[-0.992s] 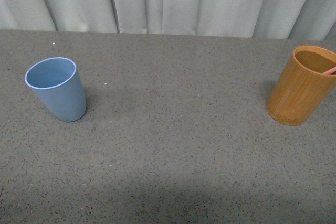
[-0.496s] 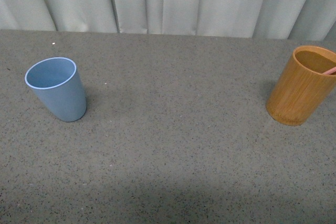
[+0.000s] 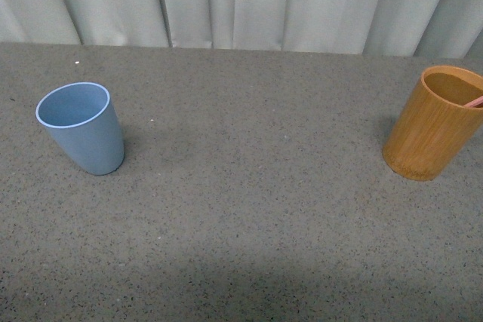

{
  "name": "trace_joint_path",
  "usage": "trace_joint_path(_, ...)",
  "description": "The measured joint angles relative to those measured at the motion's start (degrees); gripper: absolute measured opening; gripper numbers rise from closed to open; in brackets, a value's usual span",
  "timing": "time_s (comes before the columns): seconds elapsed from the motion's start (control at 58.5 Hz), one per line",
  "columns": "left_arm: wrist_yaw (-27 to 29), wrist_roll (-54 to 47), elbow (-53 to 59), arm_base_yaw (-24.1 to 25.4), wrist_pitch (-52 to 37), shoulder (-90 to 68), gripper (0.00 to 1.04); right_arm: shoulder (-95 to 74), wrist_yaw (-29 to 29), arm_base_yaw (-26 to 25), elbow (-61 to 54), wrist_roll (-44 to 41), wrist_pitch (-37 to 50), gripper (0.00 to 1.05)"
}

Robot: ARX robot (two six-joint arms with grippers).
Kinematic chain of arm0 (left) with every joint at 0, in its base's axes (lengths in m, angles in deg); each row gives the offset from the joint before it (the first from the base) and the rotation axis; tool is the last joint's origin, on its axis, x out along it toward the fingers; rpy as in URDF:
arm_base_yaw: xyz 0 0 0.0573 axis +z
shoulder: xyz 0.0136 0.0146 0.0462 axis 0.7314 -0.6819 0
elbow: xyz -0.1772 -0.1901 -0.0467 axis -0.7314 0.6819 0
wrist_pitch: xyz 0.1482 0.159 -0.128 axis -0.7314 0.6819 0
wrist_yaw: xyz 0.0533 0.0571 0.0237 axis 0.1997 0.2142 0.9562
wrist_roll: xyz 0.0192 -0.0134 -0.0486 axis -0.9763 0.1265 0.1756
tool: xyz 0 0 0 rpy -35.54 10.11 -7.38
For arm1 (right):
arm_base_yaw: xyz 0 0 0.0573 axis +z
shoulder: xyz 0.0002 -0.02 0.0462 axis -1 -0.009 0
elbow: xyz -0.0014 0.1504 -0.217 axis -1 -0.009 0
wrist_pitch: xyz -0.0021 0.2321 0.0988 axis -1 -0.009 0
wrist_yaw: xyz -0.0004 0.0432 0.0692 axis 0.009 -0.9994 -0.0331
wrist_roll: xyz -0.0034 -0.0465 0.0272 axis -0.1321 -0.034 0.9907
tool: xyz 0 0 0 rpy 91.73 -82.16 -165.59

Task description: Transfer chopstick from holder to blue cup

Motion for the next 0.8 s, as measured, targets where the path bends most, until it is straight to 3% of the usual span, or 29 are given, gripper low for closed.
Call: trace_joint_path(0.804, 0.0, 0.0, 0.0, 0.0, 0.0, 0.0, 0.98, 0.0, 0.0, 0.0, 0.0, 0.0, 0.0, 0.95)
